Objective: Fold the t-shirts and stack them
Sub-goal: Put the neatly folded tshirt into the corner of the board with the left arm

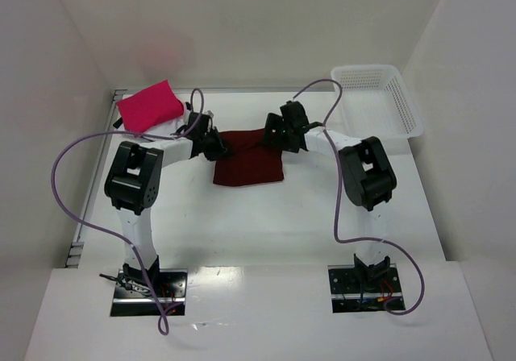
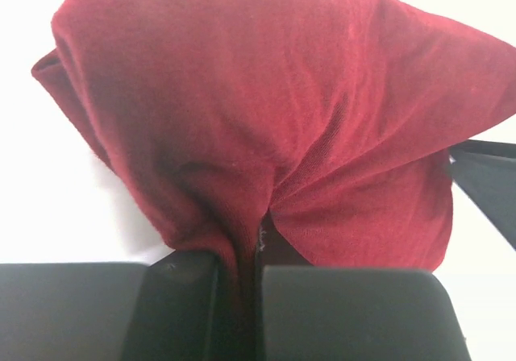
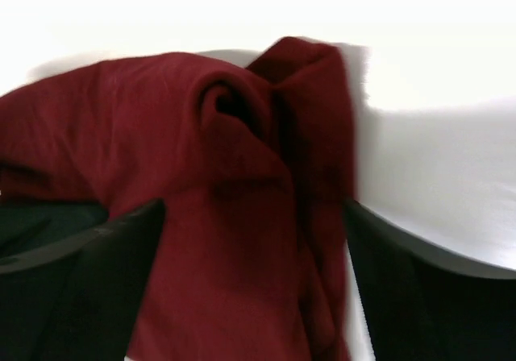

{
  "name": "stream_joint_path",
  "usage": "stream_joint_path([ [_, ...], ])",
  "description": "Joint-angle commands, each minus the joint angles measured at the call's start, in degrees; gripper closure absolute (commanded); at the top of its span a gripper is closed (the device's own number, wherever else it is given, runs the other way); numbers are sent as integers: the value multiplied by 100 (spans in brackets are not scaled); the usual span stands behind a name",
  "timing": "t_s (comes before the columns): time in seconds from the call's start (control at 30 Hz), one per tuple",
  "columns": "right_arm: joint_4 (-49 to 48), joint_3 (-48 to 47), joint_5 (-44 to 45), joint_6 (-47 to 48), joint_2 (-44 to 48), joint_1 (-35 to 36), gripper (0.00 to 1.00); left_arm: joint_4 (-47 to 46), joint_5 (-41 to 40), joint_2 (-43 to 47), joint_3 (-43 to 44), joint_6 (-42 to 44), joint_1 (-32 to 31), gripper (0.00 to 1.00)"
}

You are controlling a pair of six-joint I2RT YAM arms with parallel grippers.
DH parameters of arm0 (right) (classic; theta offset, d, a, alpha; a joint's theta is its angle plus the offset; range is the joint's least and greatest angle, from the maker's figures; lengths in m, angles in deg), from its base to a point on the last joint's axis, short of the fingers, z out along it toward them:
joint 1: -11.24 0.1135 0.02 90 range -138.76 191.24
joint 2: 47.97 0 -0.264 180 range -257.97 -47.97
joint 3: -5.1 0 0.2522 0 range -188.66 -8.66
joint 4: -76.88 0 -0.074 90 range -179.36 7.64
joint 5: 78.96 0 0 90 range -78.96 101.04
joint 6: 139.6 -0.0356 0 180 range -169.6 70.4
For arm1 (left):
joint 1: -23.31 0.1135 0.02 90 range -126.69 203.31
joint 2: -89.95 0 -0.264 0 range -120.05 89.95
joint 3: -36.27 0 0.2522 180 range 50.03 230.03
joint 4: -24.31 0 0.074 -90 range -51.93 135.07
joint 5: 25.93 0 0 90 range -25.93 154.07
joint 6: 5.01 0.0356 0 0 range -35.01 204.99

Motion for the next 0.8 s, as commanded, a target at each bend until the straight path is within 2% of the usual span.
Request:
stream_joint_path([
  [0.0, 346, 63, -16, 277, 954, -223, 1, 1021, -256, -124, 435, 708, 88, 100],
  [0.17, 587, 338, 96, 542, 1917, -265, 0, 2039, -685, -344, 1965, 1669, 265, 100],
  [0.3, 645, 905, 157, 453, 2556, -317, 0, 2578, -904, -458, 2707, 2021, 484, 100],
  [0.43, 417, 1682, -18, 243, 3238, -379, 0, 2694, -827, -511, 3313, 2132, 891, 100],
  [0.77, 741, 2014, -290, 191, 3850, -379, 0, 2708, -693, -910, 4813, 2132, 1493, 100],
])
